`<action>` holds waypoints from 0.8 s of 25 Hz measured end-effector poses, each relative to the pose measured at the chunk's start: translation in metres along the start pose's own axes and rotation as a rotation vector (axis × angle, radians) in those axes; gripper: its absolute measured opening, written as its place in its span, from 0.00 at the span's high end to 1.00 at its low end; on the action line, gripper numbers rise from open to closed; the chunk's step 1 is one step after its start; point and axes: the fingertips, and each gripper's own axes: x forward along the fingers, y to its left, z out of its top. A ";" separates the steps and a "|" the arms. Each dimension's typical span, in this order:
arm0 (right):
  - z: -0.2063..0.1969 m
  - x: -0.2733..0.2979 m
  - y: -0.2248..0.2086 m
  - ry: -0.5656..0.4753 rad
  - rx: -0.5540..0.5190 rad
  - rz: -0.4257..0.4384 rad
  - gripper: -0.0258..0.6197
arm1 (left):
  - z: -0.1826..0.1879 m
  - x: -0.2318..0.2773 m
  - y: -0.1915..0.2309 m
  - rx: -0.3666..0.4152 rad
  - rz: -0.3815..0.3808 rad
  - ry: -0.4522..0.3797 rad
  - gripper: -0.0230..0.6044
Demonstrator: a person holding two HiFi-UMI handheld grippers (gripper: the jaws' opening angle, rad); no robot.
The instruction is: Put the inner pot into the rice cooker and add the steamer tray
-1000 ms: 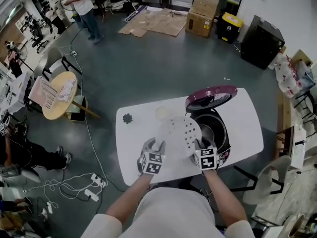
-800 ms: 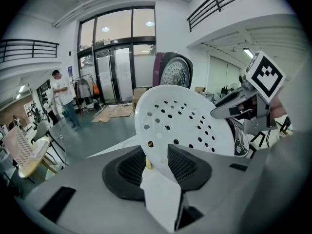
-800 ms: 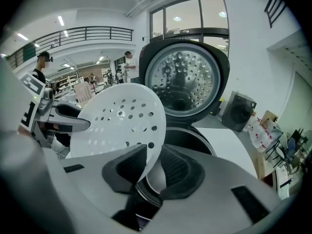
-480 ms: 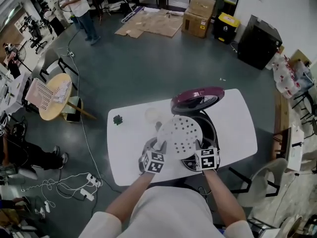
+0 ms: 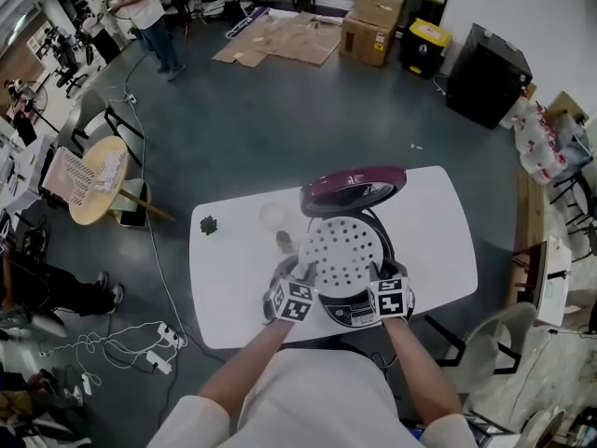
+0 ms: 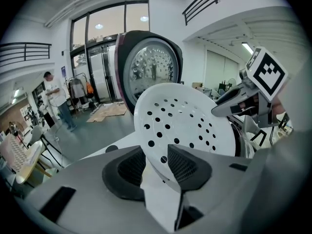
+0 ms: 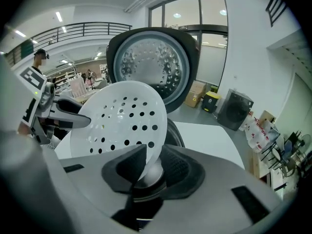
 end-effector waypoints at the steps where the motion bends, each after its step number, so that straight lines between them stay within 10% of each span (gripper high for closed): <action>1: -0.001 0.001 -0.004 0.005 0.000 0.000 0.79 | 0.001 0.004 -0.003 0.001 0.000 0.005 0.72; 20: -0.040 0.025 -0.035 0.160 -0.115 -0.005 0.74 | -0.024 0.056 -0.033 0.075 0.041 0.191 0.65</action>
